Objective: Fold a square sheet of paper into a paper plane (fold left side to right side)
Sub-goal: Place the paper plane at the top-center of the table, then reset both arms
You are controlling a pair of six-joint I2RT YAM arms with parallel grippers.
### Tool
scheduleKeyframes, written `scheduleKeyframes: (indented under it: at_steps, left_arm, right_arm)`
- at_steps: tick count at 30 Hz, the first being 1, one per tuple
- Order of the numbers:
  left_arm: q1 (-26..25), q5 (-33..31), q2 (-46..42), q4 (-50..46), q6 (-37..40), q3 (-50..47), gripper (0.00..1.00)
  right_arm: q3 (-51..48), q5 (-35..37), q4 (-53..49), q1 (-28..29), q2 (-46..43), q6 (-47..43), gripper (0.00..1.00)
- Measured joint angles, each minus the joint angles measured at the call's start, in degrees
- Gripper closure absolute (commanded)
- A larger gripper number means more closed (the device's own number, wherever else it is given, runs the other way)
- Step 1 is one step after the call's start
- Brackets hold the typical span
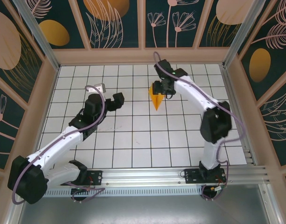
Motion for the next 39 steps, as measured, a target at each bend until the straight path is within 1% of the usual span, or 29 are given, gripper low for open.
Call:
scheduleKeyframes:
  at_steps: [3, 6, 9, 12, 14, 16, 18, 20, 23, 28, 31, 36, 39]
  left_arm:
    - [1.7, -5.3, -1.0, 1.5, 0.5, -1.7, 0.01]
    - [2.4, -12.9, -3.3, 5.6, 2.4, -5.6, 0.01]
    - [3.0, -21.6, -6.4, 13.3, 5.0, -12.1, 0.01]
    - [4.0, -30.0, -7.4, 19.6, 7.6, -17.5, 0.02]
    - [4.9, -34.1, -6.9, 21.9, 9.2, -19.2, 0.02]
    - [6.0, -37.3, -5.7, 24.4, 11.0, -20.1, 0.01]
    - [7.0, -40.2, -3.2, 27.4, 12.9, -20.8, 0.01]
    - [7.5, -42.5, 0.2, 30.1, 15.3, -21.4, 0.01]
    - [8.1, -43.6, 5.1, 35.3, 19.5, -22.9, 0.01]
    - [10.4, -41.3, 11.9, 44.8, 24.3, -26.2, 0.01]
    - [12.2, -37.0, 13.5, 51.9, 27.2, -28.8, 0.01]
    - [16.4, -27.7, 14.8, 61.5, 29.9, -30.7, 0.01]
    - [19.2, -22.2, 19.3, 70.0, 30.4, -32.3, 0.01]
  right_arm:
    - [-12.4, 0.9, 7.3, -2.4, -13.1, -0.1, 0.15]
    - [-26.5, 3.1, 16.2, -8.1, -26.0, -0.6, 0.01]
    - [-40.7, 7.2, 26.0, -13.1, -38.0, -1.6, 0.01]
    - [-54.1, 10.0, 37.6, -16.7, -47.6, -3.6, 0.01]
    - [-62.6, 11.4, 46.3, -18.8, -51.6, -4.9, 0.01]
    - [-70.7, 12.9, 55.2, -20.7, -53.1, -5.9, 0.01]
    - [-77.8, 13.6, 63.6, -23.0, -52.0, -6.5, 0.01]
    - [-81.1, 13.3, 68.8, -25.7, -48.6, -6.9, 0.01]
    - [-81.9, 12.6, 76.7, -28.5, -41.1, -7.9, 0.01]
    - [-81.9, 9.6, 91.7, -28.8, -29.8, -10.8, 0.01]
    - [-81.6, 7.3, 98.4, -28.9, -24.0, -13.1, 0.01]
    - [-79.7, 3.2, 109.0, -29.6, -14.1, -15.4, 0.01]
    - [-79.6, 1.0, 111.5, -30.3, -11.3, -15.6, 0.01]
